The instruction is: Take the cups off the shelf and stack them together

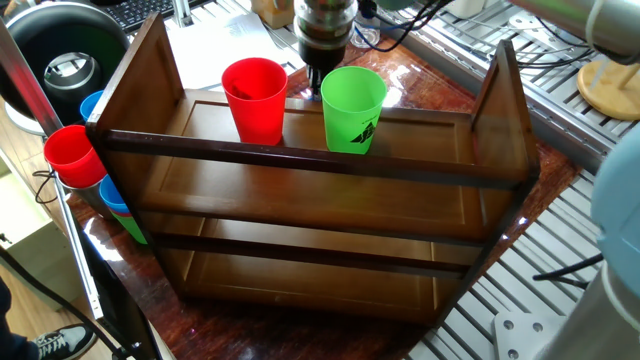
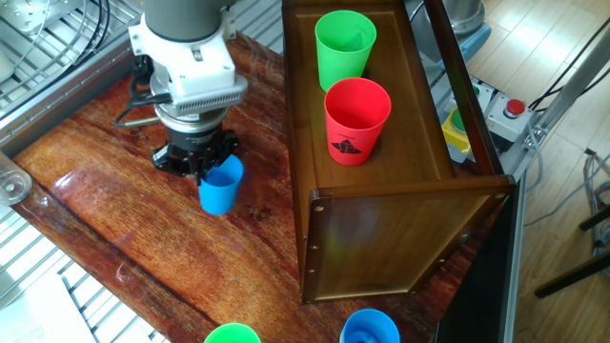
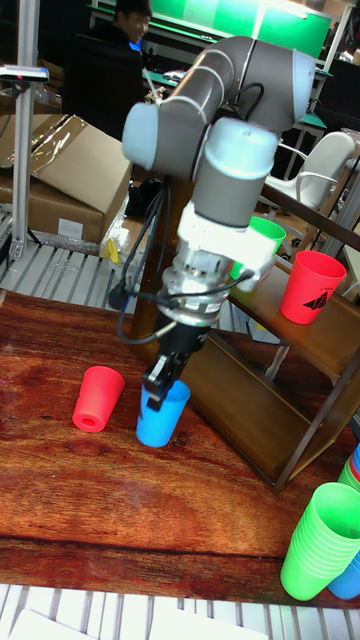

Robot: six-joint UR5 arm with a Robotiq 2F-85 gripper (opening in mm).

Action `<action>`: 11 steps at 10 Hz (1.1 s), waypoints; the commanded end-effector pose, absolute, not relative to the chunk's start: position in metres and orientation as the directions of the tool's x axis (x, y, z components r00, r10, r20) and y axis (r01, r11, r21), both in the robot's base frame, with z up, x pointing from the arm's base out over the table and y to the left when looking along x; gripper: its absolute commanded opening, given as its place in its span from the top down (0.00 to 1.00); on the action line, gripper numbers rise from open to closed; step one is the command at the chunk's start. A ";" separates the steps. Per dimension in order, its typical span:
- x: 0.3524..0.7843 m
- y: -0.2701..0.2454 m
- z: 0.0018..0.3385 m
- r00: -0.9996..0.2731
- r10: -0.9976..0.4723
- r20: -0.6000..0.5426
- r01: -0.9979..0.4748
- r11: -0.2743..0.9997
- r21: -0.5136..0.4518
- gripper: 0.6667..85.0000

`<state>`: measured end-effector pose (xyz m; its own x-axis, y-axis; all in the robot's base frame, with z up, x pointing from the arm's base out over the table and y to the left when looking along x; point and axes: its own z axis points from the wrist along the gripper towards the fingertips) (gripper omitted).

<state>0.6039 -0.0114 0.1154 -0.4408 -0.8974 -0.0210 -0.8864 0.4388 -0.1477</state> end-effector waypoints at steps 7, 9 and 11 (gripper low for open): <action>0.614 -0.015 0.085 -0.431 -0.900 -0.061 -0.887 0.435 -0.155 0.99; 0.607 -0.012 0.081 -0.434 -0.899 -0.067 -0.888 0.439 -0.137 0.99; 0.597 -0.010 0.082 -0.436 -0.897 -0.074 -0.892 0.441 -0.101 0.99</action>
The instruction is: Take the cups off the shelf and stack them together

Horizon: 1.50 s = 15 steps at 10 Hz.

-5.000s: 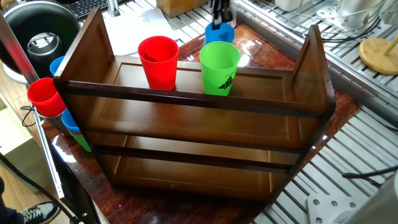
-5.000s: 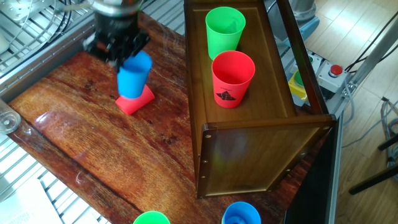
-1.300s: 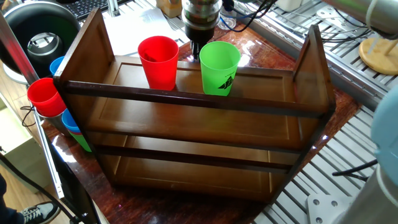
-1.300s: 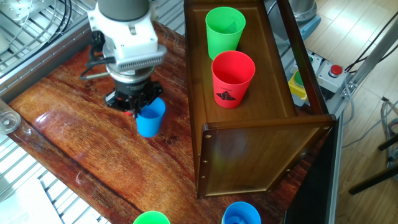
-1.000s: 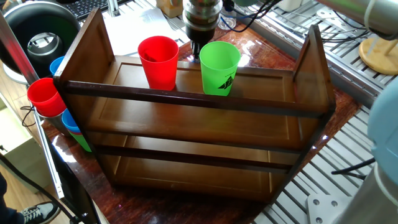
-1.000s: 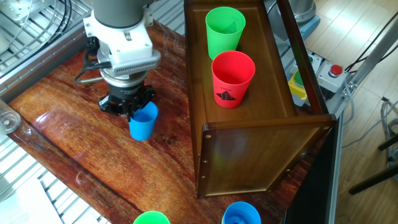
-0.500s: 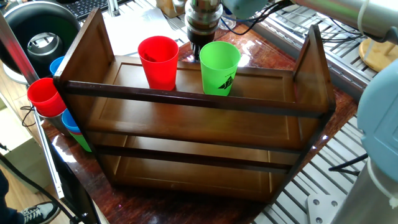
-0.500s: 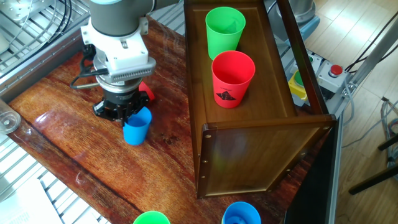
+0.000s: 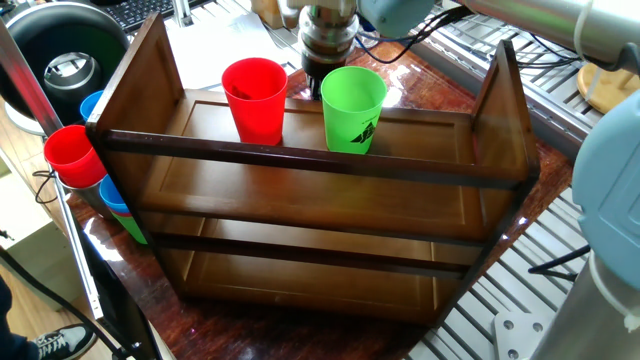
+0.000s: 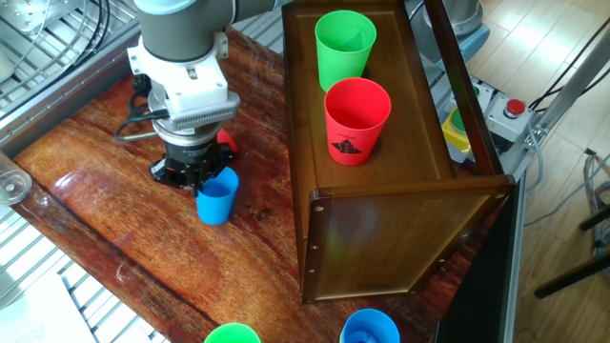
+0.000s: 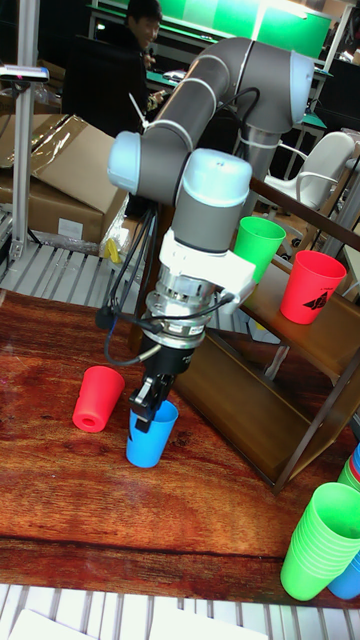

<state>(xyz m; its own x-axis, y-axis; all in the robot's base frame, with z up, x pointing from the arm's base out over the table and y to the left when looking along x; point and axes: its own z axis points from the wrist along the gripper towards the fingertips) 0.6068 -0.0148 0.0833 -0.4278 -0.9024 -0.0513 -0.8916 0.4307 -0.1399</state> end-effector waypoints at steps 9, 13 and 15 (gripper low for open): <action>0.603 -0.010 0.098 -0.354 -0.932 -0.082 -0.924 0.362 -0.122 0.75; 0.604 -0.017 0.113 -0.318 -0.946 -0.057 -0.937 0.323 -0.137 0.73; 0.605 -0.018 0.132 -0.278 -0.960 -0.047 -0.951 0.282 -0.131 0.71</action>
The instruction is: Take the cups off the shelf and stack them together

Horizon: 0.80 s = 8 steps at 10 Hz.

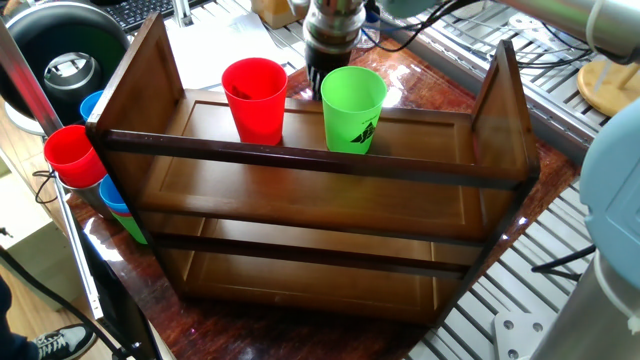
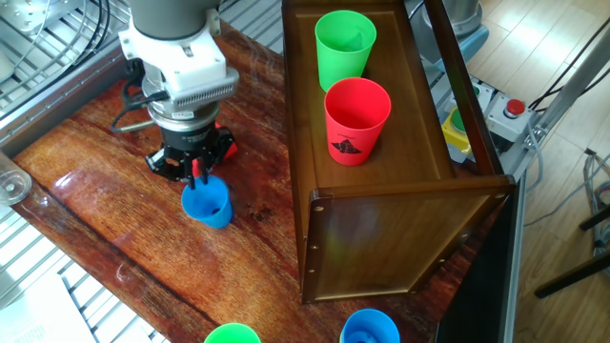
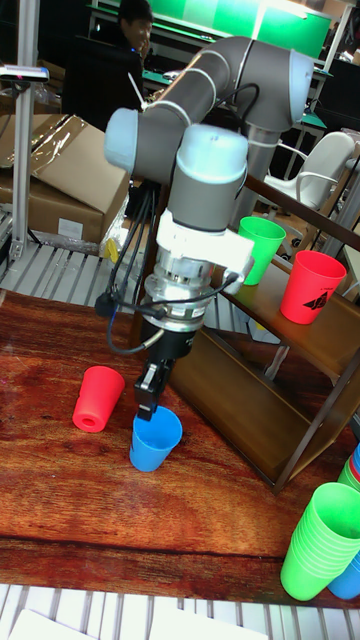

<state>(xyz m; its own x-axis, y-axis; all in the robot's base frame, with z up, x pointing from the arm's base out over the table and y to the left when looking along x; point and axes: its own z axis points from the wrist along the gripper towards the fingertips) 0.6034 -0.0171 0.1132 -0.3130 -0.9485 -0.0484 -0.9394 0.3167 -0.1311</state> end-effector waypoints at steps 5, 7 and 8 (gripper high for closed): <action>0.532 0.008 0.245 -0.480 -0.877 -0.030 -0.877 0.478 0.052 0.70; 0.499 0.007 0.281 -0.530 -0.848 0.013 -0.846 0.530 0.055 0.71; 0.486 0.007 0.287 -0.558 -0.830 0.022 -0.828 0.558 0.060 0.73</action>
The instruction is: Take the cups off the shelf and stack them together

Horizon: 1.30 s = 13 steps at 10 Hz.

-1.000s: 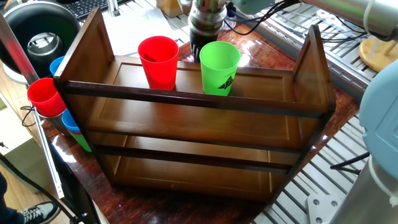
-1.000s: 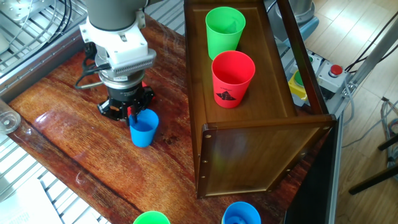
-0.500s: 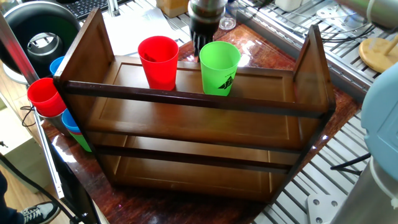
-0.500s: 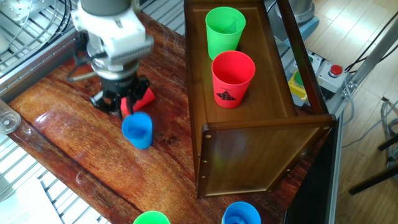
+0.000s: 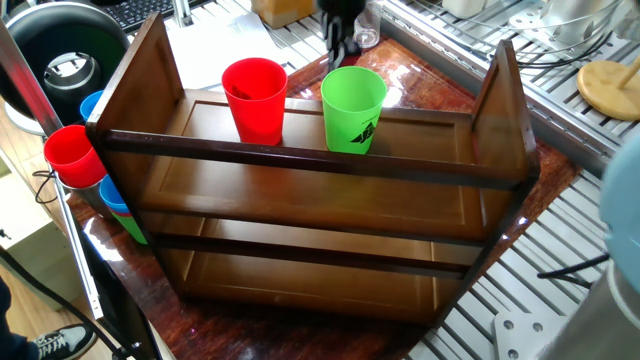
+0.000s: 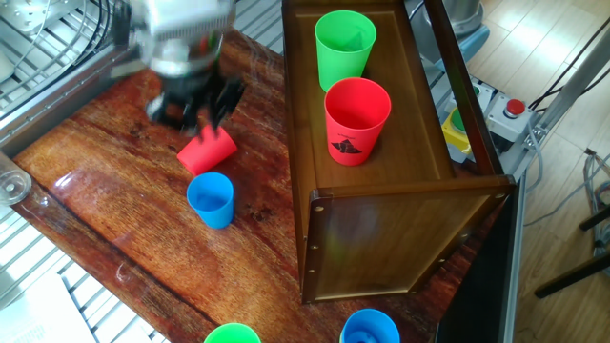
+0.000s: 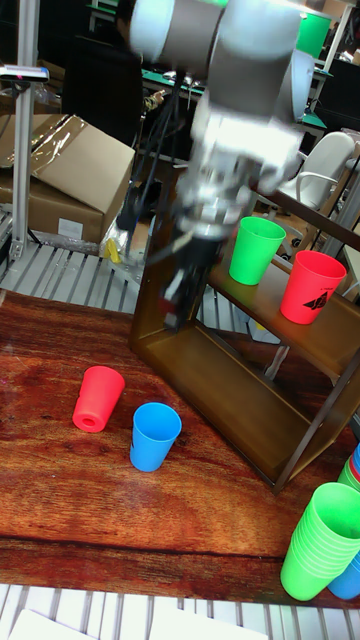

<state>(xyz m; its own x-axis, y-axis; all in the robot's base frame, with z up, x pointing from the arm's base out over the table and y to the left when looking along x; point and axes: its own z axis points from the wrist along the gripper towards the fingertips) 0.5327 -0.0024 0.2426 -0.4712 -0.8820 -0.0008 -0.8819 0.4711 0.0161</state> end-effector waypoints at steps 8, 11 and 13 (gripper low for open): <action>0.523 -0.003 0.289 -0.522 -0.852 -0.048 -0.847 0.524 -0.091 0.99; 0.521 0.014 0.289 -0.512 -0.853 -0.099 -0.854 0.518 -0.053 0.99; 0.491 0.013 0.306 -0.509 -0.860 -0.039 -0.860 0.509 0.020 0.89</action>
